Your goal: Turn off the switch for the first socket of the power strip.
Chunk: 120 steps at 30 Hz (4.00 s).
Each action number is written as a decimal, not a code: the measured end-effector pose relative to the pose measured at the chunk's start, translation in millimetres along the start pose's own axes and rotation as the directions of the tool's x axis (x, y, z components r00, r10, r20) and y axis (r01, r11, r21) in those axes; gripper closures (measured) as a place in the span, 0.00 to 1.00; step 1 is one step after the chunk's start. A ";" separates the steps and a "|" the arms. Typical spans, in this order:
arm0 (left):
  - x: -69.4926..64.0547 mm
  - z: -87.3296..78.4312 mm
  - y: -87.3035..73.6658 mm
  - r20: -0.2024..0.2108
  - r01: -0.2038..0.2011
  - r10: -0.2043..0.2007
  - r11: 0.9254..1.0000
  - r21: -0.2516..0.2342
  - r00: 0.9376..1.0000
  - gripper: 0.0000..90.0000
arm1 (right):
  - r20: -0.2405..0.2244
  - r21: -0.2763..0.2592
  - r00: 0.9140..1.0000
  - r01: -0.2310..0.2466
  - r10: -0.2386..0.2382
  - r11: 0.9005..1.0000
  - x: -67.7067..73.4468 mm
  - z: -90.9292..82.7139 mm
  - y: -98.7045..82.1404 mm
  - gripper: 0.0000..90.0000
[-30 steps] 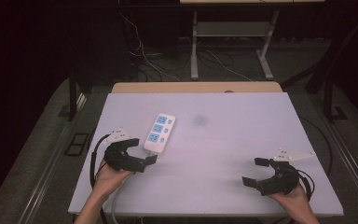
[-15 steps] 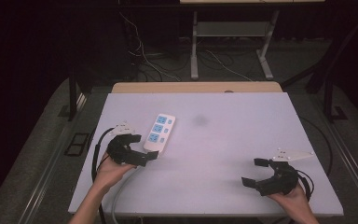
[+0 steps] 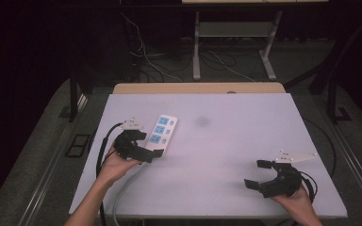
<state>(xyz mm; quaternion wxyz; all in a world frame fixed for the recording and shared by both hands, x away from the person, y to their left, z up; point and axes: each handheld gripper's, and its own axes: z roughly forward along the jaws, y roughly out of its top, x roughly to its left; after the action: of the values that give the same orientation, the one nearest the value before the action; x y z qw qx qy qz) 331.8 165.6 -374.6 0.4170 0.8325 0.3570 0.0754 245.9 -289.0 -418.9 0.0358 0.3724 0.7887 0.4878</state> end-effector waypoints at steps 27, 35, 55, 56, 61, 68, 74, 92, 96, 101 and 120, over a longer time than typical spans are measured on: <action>18.0 12.5 24.5 -0.005 -0.041 0.042 0.992 0.117 0.999 0.02 | -0.002 0.005 1.000 -0.001 0.001 1.000 -0.9 -0.3 -1.1 0.01; 27.3 15.1 31.3 -0.006 -0.031 0.032 0.990 0.135 0.999 0.10 | -0.003 0.005 1.000 -0.002 0.002 1.000 -1.7 -0.3 -1.5 0.01; 35.1 24.7 40.0 -0.024 -0.064 0.068 0.987 0.150 0.997 0.56 | -0.005 0.011 1.000 -0.001 0.001 1.000 -1.8 0.0 -2.0 0.01; 35.3 25.7 39.9 -0.023 -0.064 0.068 0.987 0.150 0.997 0.58 | -0.005 0.011 1.000 -0.001 0.001 1.000 -1.8 0.1 -2.0 0.01; 36.5 31.0 39.6 -0.023 -0.071 0.076 0.985 0.157 0.997 0.68 | -0.005 0.014 1.000 -0.001 0.001 1.000 -1.7 0.1 -2.2 0.01; 40.0 36.8 38.6 -0.008 -0.065 0.068 0.984 0.164 0.998 0.80 | -0.007 0.016 1.000 -0.001 0.001 1.000 -1.8 0.3 -2.6 0.01; 43.7 40.4 37.8 -0.010 -0.053 0.056 0.985 0.164 0.998 0.91 | -0.007 0.017 1.000 0.002 -0.002 1.000 -1.5 0.3 -3.0 0.01; 49.7 53.6 34.5 0.008 -0.039 0.038 0.979 0.200 0.999 0.99 | -0.008 0.019 1.000 0.005 -0.005 1.000 -1.9 0.3 -3.7 0.01; 48.9 57.5 33.9 0.014 -0.045 0.043 0.977 0.210 0.999 0.99 | -0.009 0.022 1.000 0.005 -0.004 1.000 -1.7 0.5 -3.8 0.01; 46.5 61.7 33.5 0.024 -0.053 0.049 0.973 0.223 0.999 0.99 | -0.010 0.026 1.000 0.007 -0.007 1.000 -1.7 0.8 -3.8 0.01; 42.4 73.7 30.5 0.039 -0.070 0.062 0.964 0.258 0.997 0.99 | -0.015 0.035 1.000 0.011 -0.010 0.999 -1.5 1.7 -4.3 0.01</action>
<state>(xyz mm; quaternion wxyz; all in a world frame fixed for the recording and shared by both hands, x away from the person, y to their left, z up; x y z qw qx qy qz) 410.2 134.1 -406.3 0.3071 0.8924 0.3292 0.0292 245.4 -289.8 -423.6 0.0261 0.3653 0.7992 0.4766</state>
